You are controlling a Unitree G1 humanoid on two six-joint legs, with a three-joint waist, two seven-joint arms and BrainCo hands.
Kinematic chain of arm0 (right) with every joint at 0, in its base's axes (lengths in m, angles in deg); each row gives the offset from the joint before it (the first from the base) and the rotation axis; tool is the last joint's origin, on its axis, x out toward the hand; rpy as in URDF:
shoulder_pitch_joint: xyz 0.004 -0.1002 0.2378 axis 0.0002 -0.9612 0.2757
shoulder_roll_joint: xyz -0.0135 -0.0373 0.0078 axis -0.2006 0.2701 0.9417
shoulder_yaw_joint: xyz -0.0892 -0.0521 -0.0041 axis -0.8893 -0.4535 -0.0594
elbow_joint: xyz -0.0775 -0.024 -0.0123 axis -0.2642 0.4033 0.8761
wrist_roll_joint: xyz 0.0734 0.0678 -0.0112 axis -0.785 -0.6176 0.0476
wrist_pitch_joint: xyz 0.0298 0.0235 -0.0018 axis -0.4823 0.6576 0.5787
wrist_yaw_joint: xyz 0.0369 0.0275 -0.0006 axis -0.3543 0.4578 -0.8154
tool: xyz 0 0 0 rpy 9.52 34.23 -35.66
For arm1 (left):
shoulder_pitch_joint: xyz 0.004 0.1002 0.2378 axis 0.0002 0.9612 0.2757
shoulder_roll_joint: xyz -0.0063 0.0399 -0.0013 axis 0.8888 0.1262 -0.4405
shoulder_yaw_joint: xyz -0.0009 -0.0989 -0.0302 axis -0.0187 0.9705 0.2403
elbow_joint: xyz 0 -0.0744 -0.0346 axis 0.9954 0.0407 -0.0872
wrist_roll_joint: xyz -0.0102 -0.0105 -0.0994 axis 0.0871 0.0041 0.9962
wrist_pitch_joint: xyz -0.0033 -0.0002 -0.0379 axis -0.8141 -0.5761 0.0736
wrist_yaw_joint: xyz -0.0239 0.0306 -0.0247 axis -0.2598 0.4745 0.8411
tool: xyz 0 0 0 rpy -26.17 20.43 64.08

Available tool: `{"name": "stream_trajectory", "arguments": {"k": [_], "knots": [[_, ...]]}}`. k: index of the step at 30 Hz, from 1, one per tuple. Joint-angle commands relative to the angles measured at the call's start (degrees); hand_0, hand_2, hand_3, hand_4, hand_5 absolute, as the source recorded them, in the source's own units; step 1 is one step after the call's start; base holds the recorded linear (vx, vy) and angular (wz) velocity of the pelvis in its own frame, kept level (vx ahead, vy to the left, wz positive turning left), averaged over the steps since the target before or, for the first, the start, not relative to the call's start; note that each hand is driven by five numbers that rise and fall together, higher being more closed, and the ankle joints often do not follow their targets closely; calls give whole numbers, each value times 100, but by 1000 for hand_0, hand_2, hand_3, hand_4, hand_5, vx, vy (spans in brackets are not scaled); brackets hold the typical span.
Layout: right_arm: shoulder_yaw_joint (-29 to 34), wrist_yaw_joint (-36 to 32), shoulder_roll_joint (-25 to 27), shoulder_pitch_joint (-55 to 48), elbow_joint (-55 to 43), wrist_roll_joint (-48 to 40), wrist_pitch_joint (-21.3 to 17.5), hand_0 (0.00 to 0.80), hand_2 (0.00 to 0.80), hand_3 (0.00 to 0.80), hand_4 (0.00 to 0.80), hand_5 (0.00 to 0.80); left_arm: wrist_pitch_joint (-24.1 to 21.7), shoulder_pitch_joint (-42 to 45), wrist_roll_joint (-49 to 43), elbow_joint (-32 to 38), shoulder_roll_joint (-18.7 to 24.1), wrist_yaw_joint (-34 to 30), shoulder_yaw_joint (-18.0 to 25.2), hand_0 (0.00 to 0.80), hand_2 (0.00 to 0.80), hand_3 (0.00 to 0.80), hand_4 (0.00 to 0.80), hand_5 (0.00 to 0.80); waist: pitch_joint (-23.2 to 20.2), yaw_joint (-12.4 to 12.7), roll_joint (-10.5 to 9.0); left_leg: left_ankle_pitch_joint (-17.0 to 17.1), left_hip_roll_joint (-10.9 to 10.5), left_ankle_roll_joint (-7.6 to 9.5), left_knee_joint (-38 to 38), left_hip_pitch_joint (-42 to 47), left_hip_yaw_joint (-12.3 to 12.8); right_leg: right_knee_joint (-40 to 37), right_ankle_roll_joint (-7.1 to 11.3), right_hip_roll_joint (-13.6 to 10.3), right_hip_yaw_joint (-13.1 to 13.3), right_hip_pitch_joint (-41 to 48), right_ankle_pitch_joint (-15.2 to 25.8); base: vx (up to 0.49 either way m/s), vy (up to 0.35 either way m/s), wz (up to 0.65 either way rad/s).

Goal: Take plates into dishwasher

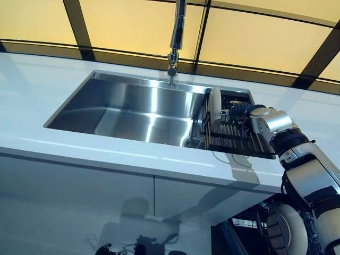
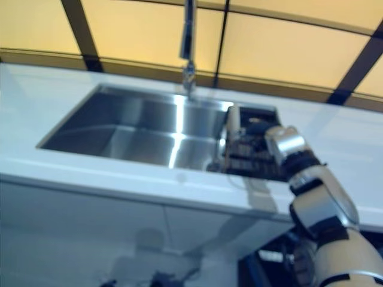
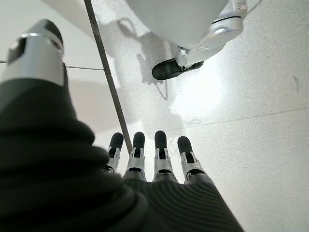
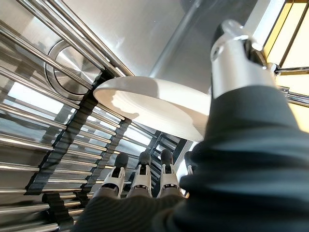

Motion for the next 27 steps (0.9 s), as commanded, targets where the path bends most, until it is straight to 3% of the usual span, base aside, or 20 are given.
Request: {"name": "stream_trajectory", "arguments": {"k": [1,20,21,22,23,24,27], "knots": [[-76,28,216,600,113,268,-85,0,0,0,0,0,-86,-344,165,-220,-39,16,-199,0,0,0,0,0,248,159,-161,-64,-88,64,-31,-59,-222,429,79,-191,-105,-114,-129,4,35,10],[-69,452,236,625,153,292,202,0,0,0,0,0,-231,-244,662,-172,-110,25,-81,0,0,0,0,0,695,306,48,36,-120,65,-31,-412,-325,584,82,-287,-232,-485,-96,-9,30,6],[-66,503,252,643,169,287,219,116,116,116,116,116,-240,-225,685,-168,-110,26,-86,0,0,0,0,0,704,314,53,38,-120,66,-31,-424,-330,589,84,-291,-239,-495,-97,-11,16,3],[-70,550,272,653,170,309,225,386,386,386,386,386,-254,-206,700,-166,-110,30,-82,0,0,0,0,0,710,318,58,40,-121,66,-31,-432,-334,595,86,-294,-244,-504,-96,0,0,0],[-72,585,291,656,163,353,230,515,515,515,515,515,-267,-190,694,-165,-109,27,-69,0,0,0,0,0,715,321,60,42,-122,66,-31,-439,-337,600,88,-297,-246,-512,-96,0,0,0],[-87,673,347,695,215,511,220,800,800,800,800,800,-298,-162,686,-180,-116,33,-50,0,0,0,0,0,714,332,65,45,-126,68,-31,-463,-342,602,97,-308,-262,-530,-91,0,0,0],[-207,771,500,818,316,718,179,800,800,800,800,800,-286,-113,688,-143,-113,36,-69,0,0,0,0,0,708,346,84,53,-124,66,-31,-474,-337,603,114,-324,-285,-541,-80,0,0,0]]}}
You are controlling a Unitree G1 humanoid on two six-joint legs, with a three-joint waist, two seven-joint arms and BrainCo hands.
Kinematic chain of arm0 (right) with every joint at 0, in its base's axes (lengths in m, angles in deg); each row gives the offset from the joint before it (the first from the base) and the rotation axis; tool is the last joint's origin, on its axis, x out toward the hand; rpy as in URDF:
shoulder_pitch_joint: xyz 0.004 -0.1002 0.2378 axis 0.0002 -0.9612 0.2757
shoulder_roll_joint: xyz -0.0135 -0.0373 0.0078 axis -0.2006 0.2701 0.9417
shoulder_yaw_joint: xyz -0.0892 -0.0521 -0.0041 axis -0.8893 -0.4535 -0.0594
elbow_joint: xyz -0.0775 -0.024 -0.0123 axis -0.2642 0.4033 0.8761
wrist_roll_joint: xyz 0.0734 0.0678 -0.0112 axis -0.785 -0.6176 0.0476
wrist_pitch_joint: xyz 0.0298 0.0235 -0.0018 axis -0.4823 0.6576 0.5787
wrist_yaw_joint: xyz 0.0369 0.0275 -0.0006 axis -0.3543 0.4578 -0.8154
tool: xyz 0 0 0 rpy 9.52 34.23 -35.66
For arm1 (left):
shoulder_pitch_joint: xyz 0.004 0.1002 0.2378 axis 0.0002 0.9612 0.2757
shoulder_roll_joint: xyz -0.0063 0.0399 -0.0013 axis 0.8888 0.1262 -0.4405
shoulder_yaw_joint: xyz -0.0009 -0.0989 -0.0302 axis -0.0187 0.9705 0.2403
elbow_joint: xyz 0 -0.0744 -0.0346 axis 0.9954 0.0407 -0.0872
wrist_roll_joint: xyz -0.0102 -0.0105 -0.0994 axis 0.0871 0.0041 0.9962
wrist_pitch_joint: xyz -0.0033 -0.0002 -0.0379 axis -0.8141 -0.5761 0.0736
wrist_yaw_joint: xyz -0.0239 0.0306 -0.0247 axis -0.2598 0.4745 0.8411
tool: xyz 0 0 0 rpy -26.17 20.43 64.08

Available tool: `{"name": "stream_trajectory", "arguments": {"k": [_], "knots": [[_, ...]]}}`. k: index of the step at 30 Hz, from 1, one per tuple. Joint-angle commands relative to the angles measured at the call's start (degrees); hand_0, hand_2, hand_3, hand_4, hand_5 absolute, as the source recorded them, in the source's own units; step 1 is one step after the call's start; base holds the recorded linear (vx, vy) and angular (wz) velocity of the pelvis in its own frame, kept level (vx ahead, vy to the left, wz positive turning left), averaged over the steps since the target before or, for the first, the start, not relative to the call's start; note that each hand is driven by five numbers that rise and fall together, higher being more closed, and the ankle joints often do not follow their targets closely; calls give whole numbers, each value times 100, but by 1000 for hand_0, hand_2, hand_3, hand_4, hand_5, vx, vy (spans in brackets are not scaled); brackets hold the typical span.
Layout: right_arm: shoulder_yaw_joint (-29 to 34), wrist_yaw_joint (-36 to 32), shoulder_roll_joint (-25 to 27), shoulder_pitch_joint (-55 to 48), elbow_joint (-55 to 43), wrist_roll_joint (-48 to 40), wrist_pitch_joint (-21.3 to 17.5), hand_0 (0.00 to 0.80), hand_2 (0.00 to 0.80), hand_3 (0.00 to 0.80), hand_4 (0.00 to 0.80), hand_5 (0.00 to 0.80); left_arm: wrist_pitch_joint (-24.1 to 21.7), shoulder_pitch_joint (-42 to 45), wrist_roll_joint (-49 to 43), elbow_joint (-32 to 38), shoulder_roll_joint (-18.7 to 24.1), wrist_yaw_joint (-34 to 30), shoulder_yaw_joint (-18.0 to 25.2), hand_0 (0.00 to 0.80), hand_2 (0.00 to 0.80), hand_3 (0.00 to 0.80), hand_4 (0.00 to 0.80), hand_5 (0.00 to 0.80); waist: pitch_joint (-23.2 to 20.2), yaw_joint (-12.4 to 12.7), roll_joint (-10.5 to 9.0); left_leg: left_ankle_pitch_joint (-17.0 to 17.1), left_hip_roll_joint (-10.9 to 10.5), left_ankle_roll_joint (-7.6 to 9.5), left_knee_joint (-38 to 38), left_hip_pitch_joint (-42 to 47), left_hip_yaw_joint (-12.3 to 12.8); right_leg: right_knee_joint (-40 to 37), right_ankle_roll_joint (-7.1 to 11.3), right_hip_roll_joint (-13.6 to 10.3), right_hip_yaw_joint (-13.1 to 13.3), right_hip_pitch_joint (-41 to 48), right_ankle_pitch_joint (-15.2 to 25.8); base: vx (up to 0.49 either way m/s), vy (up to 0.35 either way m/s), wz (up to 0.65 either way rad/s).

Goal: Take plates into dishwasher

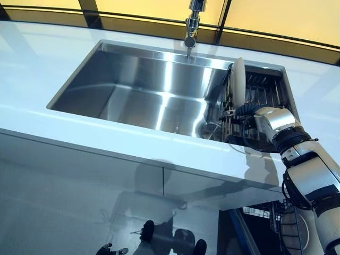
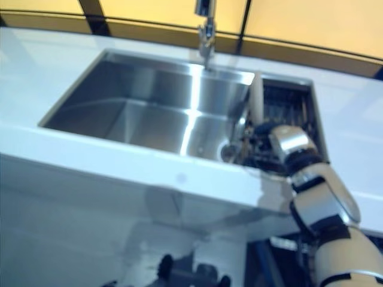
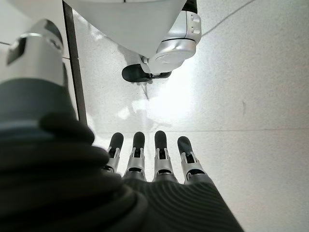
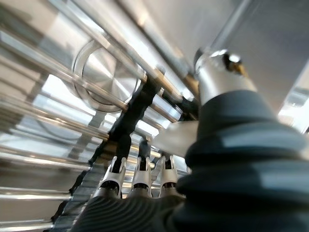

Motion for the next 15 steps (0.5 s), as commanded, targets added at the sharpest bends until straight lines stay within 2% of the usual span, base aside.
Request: {"name": "stream_trajectory", "arguments": {"k": [1,15], "knots": [[-437,227,453,640,181,376,-89,800,800,800,800,800,-101,-171,125,-113,-43,31,-95,0,0,0,0,0,95,168,-166,-47,-91,68,-38,22,-83,603,117,-309,-29,-200,-76,0,0,0],[-844,348,787,1306,492,625,-426,800,800,800,800,800,-105,-95,-18,-133,-28,57,-231,0,0,0,0,0,-92,148,-186,-112,-102,76,-38,201,-81,578,143,-328,3,-40,-92,2,0,0]]}}
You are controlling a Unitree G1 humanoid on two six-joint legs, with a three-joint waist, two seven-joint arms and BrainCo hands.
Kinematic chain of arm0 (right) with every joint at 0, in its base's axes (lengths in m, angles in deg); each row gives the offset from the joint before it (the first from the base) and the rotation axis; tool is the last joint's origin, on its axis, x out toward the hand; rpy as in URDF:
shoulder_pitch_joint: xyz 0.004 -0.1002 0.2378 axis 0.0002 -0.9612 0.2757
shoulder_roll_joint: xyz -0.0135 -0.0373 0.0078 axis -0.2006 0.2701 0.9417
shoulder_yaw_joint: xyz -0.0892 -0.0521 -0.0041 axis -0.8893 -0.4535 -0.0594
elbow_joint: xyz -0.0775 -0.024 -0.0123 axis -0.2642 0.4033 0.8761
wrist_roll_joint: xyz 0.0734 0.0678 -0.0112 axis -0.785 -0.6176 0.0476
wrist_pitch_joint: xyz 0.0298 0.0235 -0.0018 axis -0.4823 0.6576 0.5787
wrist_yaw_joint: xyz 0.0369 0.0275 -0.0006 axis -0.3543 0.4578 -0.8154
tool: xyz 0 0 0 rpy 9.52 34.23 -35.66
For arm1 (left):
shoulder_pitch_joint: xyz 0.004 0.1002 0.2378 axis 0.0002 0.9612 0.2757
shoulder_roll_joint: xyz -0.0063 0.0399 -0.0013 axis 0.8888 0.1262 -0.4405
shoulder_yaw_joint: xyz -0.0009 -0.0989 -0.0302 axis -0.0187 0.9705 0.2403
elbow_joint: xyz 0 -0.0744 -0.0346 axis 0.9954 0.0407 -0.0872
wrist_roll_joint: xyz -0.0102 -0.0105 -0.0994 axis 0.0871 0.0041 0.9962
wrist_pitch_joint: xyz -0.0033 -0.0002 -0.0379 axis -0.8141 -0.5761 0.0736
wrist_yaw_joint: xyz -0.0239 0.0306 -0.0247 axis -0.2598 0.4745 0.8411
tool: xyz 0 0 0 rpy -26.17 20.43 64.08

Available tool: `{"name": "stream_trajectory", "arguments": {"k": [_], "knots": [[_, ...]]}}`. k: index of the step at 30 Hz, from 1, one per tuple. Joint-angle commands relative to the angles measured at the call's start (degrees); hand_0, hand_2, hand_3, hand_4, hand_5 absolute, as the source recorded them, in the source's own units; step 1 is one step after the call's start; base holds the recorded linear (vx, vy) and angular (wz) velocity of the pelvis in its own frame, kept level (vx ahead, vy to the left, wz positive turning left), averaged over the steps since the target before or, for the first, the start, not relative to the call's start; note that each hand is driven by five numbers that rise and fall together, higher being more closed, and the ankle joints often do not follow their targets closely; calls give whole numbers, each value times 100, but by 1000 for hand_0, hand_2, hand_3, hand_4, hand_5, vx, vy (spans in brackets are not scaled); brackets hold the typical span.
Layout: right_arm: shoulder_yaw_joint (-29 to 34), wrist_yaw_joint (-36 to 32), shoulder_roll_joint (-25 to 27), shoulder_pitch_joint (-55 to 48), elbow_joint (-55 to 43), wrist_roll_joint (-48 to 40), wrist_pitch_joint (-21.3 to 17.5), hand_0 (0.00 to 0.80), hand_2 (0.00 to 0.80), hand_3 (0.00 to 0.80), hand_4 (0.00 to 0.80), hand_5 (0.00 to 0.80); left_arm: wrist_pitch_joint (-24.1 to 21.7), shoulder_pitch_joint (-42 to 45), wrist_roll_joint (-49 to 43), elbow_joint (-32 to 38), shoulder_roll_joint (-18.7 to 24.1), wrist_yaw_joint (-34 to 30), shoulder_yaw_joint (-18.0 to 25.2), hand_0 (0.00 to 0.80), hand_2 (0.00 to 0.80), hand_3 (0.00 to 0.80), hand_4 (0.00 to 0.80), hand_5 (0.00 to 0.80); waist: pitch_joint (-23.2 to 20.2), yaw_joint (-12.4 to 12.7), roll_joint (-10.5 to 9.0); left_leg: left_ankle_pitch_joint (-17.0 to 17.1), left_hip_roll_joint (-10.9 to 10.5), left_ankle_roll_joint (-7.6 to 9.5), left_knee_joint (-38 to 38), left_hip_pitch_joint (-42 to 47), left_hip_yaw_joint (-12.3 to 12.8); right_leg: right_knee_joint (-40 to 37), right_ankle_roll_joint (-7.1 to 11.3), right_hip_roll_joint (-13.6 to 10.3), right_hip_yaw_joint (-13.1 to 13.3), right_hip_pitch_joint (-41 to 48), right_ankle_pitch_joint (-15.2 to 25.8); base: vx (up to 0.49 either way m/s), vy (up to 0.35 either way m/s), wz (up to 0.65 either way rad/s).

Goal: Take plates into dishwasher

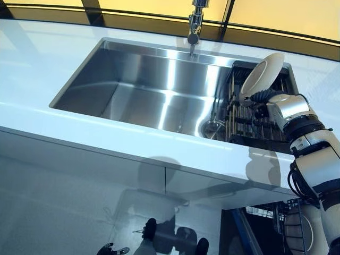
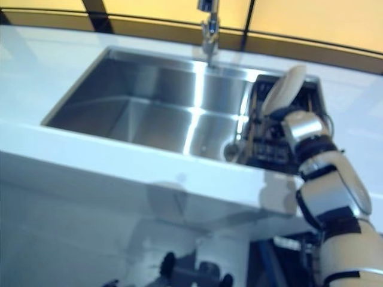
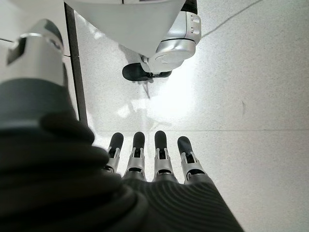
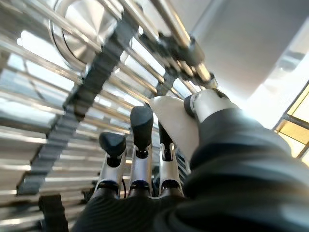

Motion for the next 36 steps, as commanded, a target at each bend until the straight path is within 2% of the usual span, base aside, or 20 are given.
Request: {"name": "stream_trajectory", "arguments": {"k": [1,10,20,28,30,36], "knots": [[-626,186,497,772,-16,302,-400,800,800,800,800,800,-52,-60,-37,-135,10,57,-226,0,0,0,0,0,-142,134,-233,-127,-79,68,-29,169,-69,570,139,-303,33,-78,-91,0,0,0],[-686,230,682,809,-166,252,-410,800,800,800,800,800,17,-13,-210,-137,37,64,-191,0,0,0,0,0,-325,53,-340,-203,-70,71,-29,330,-5,517,150,-286,109,69,-103,0,0,0],[-736,-23,838,844,-327,0,-730,800,800,800,800,800,122,7,-435,-256,73,49,-111,0,0,0,0,0,-613,-78,-515,-315,-43,87,-29,588,115,431,171,-260,242,295,-109,31,-8,-3],[-714,-399,1001,640,-751,-40,-854,800,800,800,800,800,179,-8,-642,-332,117,-2,6,0,0,0,0,0,-877,-268,-654,-422,7,89,-29,793,314,303,206,-220,436,422,-74,22,4,-16],[-661,-724,1091,404,-1037,-43,-941,800,800,800,800,800,213,-20,-722,-330,139,-31,55,0,0,0,0,0,-974,-376,-691,-459,32,88,-29,854,403,227,226,-196,531,448,-37,1,1,-10],[-643,-968,1335,14,-1612,176,-1098,800,800,800,800,800,283,7,-875,-314,149,-119,105,0,0,0,0,0,-1159,-604,-754,-504,65,86,-29,918,583,99,266,-126,682,446,42,-34,2,-25]]}}
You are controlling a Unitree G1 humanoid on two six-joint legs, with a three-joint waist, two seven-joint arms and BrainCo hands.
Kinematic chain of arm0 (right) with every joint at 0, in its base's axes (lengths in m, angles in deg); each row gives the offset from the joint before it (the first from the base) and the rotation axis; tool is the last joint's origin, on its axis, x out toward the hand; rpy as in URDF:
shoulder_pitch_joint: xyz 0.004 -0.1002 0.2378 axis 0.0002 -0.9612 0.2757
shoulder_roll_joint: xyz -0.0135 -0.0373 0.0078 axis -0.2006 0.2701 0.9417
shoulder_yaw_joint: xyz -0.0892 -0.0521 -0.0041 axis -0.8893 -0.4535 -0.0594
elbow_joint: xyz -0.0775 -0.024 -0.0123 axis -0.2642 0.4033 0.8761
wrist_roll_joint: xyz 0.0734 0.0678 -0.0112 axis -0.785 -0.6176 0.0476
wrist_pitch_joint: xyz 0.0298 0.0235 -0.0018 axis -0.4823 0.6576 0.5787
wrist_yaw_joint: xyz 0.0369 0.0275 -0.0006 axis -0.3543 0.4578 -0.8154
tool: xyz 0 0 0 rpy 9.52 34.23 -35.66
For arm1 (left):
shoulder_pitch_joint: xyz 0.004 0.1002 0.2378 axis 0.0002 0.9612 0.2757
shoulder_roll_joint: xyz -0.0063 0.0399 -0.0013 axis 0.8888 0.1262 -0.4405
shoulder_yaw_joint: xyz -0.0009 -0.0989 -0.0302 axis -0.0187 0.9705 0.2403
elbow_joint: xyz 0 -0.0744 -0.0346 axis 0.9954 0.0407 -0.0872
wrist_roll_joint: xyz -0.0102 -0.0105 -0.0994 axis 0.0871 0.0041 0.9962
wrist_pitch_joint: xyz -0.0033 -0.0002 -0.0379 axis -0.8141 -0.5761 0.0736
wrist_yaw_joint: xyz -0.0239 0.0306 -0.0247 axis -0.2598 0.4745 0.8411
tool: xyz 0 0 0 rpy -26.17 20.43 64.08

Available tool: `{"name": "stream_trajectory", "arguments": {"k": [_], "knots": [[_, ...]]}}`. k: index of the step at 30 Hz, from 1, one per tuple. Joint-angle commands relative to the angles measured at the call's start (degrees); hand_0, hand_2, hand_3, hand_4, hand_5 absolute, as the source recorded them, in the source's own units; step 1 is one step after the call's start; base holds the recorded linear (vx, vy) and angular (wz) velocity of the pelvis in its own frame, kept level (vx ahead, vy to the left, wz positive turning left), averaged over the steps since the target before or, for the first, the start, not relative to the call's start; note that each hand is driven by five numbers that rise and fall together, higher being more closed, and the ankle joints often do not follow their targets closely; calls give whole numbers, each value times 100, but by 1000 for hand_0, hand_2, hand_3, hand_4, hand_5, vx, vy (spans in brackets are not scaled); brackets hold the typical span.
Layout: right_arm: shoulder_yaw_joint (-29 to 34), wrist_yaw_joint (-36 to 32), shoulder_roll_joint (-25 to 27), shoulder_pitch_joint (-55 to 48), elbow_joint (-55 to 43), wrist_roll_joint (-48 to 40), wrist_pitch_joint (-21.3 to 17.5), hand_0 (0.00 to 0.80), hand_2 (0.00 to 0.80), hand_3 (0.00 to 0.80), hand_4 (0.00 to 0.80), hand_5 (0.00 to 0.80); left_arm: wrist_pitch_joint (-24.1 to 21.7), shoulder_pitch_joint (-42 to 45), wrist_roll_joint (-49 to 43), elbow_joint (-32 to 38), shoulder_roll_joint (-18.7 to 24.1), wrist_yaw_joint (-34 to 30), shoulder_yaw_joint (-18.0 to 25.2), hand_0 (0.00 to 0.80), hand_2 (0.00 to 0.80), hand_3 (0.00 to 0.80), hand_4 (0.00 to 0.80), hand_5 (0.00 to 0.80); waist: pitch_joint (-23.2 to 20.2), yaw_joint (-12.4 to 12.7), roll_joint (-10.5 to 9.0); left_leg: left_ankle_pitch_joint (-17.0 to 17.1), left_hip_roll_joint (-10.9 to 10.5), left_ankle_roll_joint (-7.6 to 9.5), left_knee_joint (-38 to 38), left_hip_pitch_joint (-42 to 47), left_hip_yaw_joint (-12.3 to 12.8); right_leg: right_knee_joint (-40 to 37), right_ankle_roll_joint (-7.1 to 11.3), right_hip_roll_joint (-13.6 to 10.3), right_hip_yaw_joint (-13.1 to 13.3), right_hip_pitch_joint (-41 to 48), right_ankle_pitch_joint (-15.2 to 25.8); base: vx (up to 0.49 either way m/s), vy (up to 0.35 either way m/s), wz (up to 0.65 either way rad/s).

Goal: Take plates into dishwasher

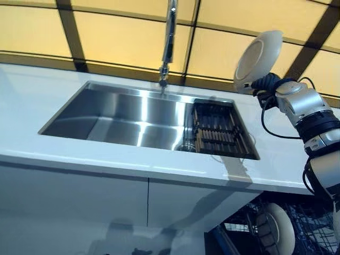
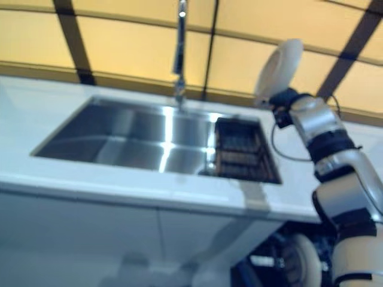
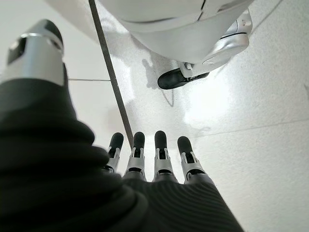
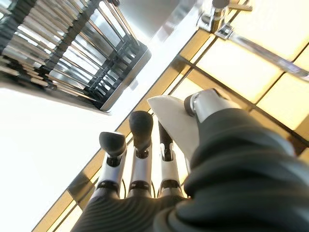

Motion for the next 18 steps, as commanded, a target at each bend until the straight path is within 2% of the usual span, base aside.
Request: {"name": "stream_trajectory", "arguments": {"k": [1,4,7,8,9,11,12,13,15,18], "knots": [[-413,-84,720,370,-269,191,-455,800,800,800,800,800,-5,-247,-286,-297,107,-63,75,0,0,0,0,0,-49,-44,-205,-346,-25,81,-14,235,-75,121,249,-164,12,159,-10,-57,11,-21],[-397,-250,904,275,-347,334,-456,800,800,800,800,800,25,-286,-329,-318,73,-47,110,0,0,0,0,0,-140,-162,-240,-373,-9,83,-14,285,12,95,240,-107,127,143,-12,-47,7,-21],[-382,-372,995,243,-267,421,-494,800,800,800,800,800,3,-279,-323,-352,58,-23,114,0,0,0,0,0,-162,-174,-260,-417,-61,117,-14,326,-82,89,222,-61,285,130,-8,-25,-1,-16],[-427,-549,1044,247,-199,434,-596,800,800,800,800,800,24,-254,-264,-369,39,12,145,0,0,0,0,0,-192,-171,-277,-481,-160,173,35,342,-258,95,199,-5,499,120,1,-14,8,-30],[-434,-582,1044,248,-190,443,-620,800,800,800,800,800,24,-246,-239,-372,35,21,151,0,0,0,0,0,-195,-163,-278,-495,-197,190,44,343,-325,96,195,6,555,118,8,-8,19,-57],[-484,-778,1006,265,-169,464,-786,800,800,800,800,800,6,-212,-83,-380,8,79,201,0,0,0,0,0,-210,-100,-286,-474,-456,295,76,283,-828,139,179,56,914,45,100,-30,41,-79],[-497,-810,1000,269,-180,437,-777,800,800,800,800,800,-3,-203,-86,-373,3,78,213,0,0,0,0,0,-210,-91,-282,-480,-496,316,81,287,-910,152,177,64,981,40,107,-43,69,-97],[-474,-868,992,195,-258,399,-771,800,800,800,800,800,-7,-192,-129,-340,-5,77,260,0,0,0,0,0,-214,-106,-256,-481,-534,352,80,291,-932,212,178,73,1075,8,102,-17,70,-99],[-322,-809,1071,-63,-448,374,-768,800,800,800,800,800,20,-258,-233,-271,33,28,205,0,0,0,0,0,-187,-224,-211,-531,-515,390,54,334,-717,272,211,34,1028,-35,89,-16,77,-79],[-146,-662,1161,-348,-627,388,-827,800,800,800,800,800,-10,-336,-284,-215,112,-11,120,0,0,0,0,0,-82,-303,-193,-527,-559,418,27,297,-653,302,291,-23,1020,-165,182,-52,34,-25]]}}
